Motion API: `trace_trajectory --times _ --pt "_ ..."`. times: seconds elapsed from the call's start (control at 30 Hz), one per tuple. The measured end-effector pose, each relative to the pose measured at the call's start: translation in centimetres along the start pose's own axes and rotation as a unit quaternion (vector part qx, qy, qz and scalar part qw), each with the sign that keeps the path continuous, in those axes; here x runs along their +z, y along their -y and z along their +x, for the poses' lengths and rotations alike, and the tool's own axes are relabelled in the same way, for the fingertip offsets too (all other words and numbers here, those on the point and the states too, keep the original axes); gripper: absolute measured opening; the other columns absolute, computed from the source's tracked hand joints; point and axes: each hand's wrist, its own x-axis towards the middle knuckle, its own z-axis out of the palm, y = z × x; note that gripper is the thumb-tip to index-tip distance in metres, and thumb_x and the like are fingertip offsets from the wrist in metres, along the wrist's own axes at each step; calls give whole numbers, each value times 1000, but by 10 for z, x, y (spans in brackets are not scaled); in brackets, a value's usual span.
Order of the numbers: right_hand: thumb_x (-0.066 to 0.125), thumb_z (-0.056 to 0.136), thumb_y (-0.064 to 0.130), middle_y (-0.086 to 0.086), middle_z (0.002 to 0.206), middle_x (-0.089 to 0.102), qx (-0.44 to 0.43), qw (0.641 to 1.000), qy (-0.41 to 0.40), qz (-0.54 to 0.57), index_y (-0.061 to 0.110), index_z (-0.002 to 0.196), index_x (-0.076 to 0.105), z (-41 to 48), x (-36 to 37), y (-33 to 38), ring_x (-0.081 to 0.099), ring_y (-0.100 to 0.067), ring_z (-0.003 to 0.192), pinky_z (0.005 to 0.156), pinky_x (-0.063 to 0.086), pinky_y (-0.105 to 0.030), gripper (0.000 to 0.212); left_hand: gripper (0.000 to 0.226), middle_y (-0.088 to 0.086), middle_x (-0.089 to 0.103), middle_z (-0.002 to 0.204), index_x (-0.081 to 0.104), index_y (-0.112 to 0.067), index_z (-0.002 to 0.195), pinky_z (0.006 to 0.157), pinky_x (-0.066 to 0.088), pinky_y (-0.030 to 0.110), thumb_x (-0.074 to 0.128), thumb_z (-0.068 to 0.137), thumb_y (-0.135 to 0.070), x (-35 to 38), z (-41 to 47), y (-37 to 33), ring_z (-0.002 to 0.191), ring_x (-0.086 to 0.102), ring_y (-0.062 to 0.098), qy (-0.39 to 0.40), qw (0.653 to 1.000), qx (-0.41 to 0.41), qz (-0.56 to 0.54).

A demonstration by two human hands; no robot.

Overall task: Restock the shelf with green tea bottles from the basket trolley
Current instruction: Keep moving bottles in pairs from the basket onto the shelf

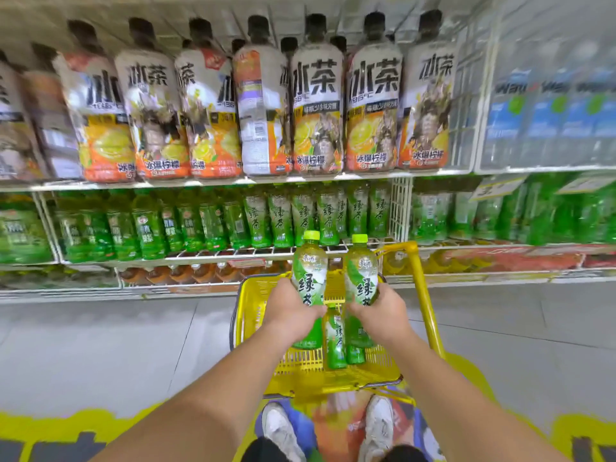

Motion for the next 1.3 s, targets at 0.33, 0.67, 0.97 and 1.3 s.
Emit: trace_trajectory --times 0.33,0.67,0.97,1.3 --pt "77 80 26 0 81 62 -6 1000 -19 12 15 95 49 24 -29 29 62 -17 66 59 53 -35 33 55 2 66 99 50 -16 103 70 47 33 90 69 -32 1 22 -36 91 64 25 -2 1000 -2 -3" --pt "76 80 29 -2 76 58 -46 998 7 -38 12 90 42 120 -69 23 58 -18 63 52 43 -32 39 48 -10 52 78 45 -18 94 66 36 26 87 75 -31 55 72 -85 81 56 20 -52 999 -6 -9" --pt "76 84 38 -11 130 57 -69 992 52 -93 7 136 46 206 -91 28 57 -23 84 74 44 -27 67 51 -3 61 92 56 -17 112 72 40 22 86 75 -32 103 128 -120 91 63 20 -99 995 6 -30" --pt "78 80 38 1 74 54 -108 992 39 -42 14 82 51 258 -75 11 51 -17 65 51 36 -26 36 58 2 63 92 60 -12 113 66 42 26 83 75 -49 124 194 -127 88 62 25 -139 989 11 57"
